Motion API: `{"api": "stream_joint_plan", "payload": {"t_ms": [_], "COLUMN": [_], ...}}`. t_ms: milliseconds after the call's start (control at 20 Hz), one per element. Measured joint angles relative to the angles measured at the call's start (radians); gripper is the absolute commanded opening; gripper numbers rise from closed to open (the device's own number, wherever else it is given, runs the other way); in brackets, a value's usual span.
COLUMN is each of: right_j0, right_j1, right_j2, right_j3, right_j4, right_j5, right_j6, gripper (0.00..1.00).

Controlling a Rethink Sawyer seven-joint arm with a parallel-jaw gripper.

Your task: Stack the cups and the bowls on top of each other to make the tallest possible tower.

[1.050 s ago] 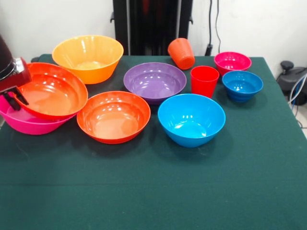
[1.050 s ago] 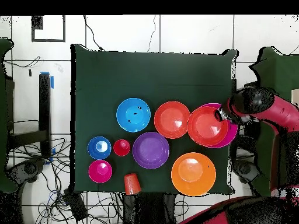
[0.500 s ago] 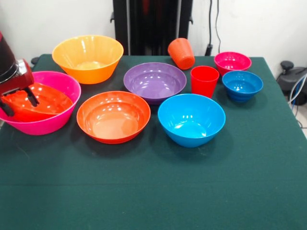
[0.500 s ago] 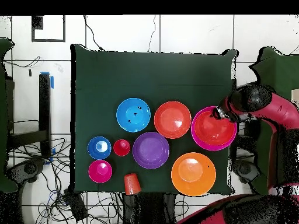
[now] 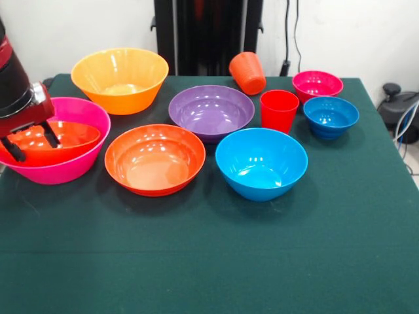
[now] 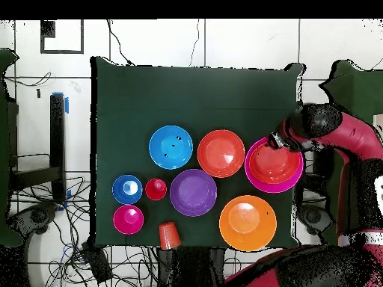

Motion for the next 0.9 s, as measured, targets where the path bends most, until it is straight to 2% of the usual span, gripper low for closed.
{"api": "stream_joint_plan", "payload": {"t_ms": [350,900], "right_j0": [0.040,0.070], "right_j1": [-0.070,-0.252], "right_j2": [0.002,0.002], "right_j3": [-0.002,-0.001], "right_j4": [-0.001,0.000], "right_j5": [0.000,0.001], "right_j6": [0.000,0.000], "gripper": [1.00,1.00]}}
